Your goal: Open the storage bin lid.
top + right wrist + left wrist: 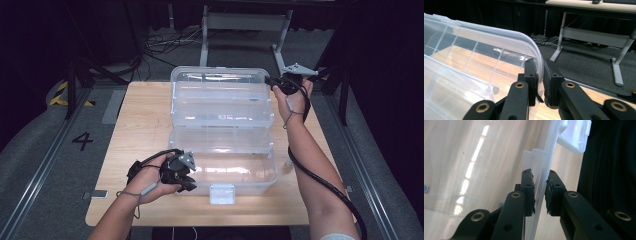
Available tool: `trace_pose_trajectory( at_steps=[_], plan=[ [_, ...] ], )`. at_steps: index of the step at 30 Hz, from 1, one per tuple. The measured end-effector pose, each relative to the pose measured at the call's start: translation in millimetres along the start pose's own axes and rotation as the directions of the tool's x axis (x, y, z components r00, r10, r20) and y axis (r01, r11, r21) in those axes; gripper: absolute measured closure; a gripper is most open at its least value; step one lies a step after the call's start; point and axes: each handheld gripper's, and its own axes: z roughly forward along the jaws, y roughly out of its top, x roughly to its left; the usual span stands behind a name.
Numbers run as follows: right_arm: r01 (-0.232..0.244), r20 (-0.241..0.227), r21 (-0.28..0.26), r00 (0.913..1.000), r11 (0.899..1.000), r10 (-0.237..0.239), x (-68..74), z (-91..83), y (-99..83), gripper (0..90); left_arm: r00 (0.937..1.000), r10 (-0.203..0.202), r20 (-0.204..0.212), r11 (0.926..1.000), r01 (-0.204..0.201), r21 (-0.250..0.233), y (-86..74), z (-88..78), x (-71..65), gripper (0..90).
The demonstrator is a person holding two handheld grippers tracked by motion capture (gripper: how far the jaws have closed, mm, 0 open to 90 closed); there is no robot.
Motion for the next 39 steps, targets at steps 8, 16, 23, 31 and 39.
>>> trace_pose_trajectory(
  at_steps=[8, 16, 23, 31, 39],
  plan=[
    [0.002, 0.006, 0.034, 1.0000, 0.999, -0.002, -2.9, 9.4, -2.2, 82.1, 1.0000, 0.001, -0.002, 1.0000, -0.001, 0.002, 0.2, 0.2, -0.4, 78.9],
    [0.003, 0.014, 0.059, 0.9999, 0.998, -0.003, -4.6, 18.7, -6.0, 81.9, 1.0000, 0.002, 0.000, 1.0000, -0.002, 0.000, 0.0, 0.3, -0.2, 78.9],
    [-0.003, 0.011, 0.079, 0.9999, 0.997, 0.002, -7.7, 25.9, -9.9, 81.8, 1.0000, 0.004, 0.003, 1.0000, -0.004, 0.001, 0.0, 0.3, 0.4, 78.9],
    [0.000, 0.017, 0.096, 0.9999, 0.995, -0.001, -9.2, 33.5, -16.2, 81.9, 1.0000, 0.006, 0.004, 1.0000, -0.006, 0.000, -0.2, 0.3, 0.6, 78.9],
    [-0.006, 0.017, 0.112, 0.9998, 0.994, 0.004, -10.3, 39.2, -20.7, 82.8, 1.0000, 0.006, 0.003, 1.0000, -0.006, 0.001, -0.2, 0.3, 0.6, 78.9]
  ],
)
